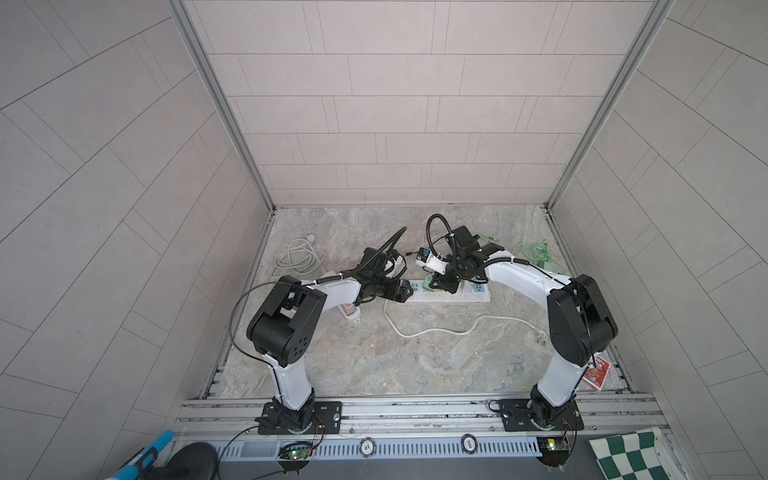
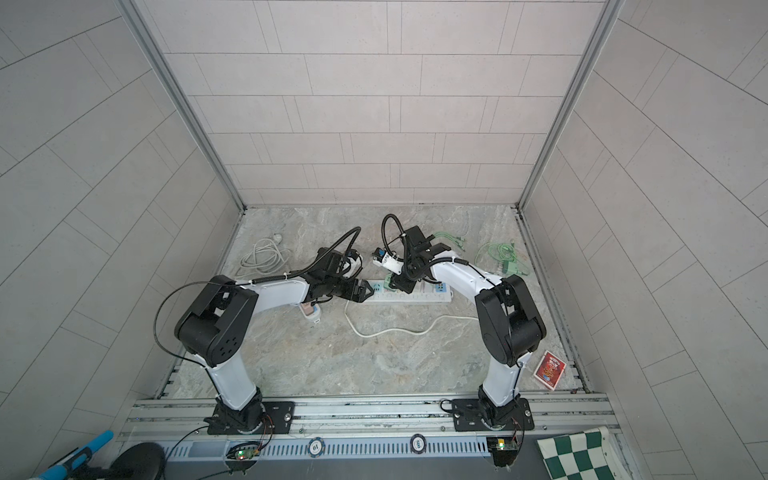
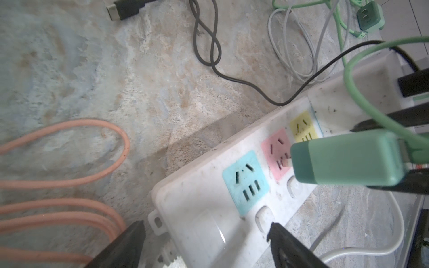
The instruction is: Insert the plug
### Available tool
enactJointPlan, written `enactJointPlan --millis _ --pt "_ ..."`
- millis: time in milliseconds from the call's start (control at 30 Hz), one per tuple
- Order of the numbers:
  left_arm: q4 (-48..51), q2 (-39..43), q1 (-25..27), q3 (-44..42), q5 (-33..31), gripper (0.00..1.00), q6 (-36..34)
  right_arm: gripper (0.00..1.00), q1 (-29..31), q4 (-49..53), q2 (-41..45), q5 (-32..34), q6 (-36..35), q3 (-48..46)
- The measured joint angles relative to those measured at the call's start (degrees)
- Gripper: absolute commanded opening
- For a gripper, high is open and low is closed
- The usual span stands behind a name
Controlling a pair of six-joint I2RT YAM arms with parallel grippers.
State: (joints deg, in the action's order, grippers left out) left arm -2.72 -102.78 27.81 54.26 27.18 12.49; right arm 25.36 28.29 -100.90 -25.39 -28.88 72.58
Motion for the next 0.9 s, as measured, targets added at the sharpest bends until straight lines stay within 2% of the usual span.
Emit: enactJointPlan --millis 267,433,567,900 --pt "2.8 1.6 0.0 0.0 1.6 0.89 0.3 0.0 0.1 0.3 -0.7 0.2 -0.1 0.7" --pt "6.9 7.5 0.0 -2.3 1.4 0.88 1.7 0.0 0.4 0.3 -0.7 0.5 0.0 0.7" --pt "11.3 11.5 0.3 -2.6 0.6 0.8 2.1 0.0 0.6 0.3 -1.0 0.8 0.2 0.9" --pt "19.7 7.5 2.4 -2.3 -3.0 0.77 0.5 0.0 1.4 0.2 -1.0 2.5 0.7 0.9"
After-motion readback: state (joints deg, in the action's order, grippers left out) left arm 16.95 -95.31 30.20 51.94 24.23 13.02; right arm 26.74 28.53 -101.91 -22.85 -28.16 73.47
